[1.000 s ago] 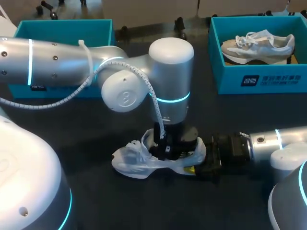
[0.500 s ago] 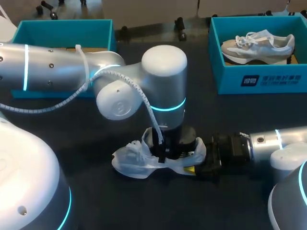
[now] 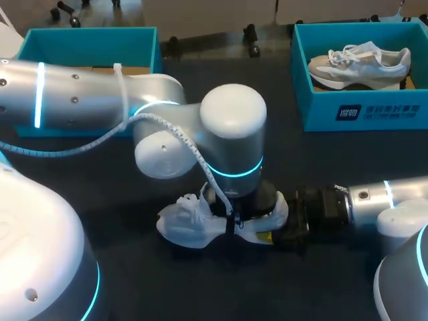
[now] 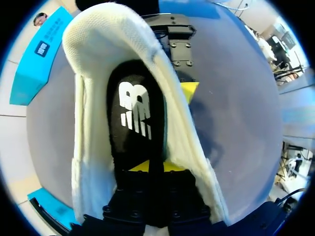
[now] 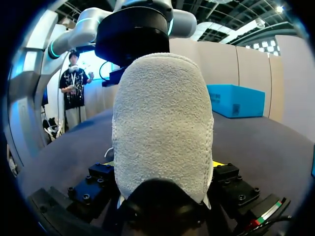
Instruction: Take the shoe out of the shoebox, open the shoe tongue, remove and reinsert the insole, then place the shoe into the shoebox
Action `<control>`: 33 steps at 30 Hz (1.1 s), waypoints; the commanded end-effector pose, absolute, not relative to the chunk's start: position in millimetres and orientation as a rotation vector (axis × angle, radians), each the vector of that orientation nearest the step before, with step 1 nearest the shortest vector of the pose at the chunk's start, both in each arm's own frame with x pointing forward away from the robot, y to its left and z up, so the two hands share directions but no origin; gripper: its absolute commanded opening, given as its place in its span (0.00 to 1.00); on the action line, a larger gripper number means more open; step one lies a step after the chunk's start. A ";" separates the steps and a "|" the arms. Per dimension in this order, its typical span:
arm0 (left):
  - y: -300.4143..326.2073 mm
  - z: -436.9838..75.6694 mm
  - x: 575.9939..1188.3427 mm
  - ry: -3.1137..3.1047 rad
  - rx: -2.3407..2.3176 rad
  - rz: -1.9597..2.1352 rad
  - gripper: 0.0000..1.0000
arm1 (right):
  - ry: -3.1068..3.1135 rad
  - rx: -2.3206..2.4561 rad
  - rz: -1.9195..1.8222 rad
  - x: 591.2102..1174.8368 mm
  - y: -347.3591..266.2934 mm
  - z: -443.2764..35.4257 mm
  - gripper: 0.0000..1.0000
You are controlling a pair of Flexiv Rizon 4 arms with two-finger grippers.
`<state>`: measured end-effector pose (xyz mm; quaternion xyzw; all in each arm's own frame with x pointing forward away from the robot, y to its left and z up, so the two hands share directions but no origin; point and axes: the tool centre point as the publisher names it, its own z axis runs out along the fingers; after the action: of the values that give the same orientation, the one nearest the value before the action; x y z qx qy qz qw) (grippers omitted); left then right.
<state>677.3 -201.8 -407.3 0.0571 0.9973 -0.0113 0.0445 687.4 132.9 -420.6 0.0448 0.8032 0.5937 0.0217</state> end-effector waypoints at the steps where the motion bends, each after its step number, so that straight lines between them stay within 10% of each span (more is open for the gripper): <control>1: -211.1 -409.7 687.1 3.012 0.142 -0.005 0.06 | 2.496 0.138 1.834 685.8 135.5 -417.2 0.00; 33: -192.2 -353.8 674.7 3.303 0.236 -0.357 0.00 | 2.496 0.138 1.834 685.8 135.5 -417.2 0.00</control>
<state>671.9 -200.6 -359.1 0.0687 0.9898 -0.0886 -0.0885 686.2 133.5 -418.3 0.0434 0.8028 0.5944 0.0201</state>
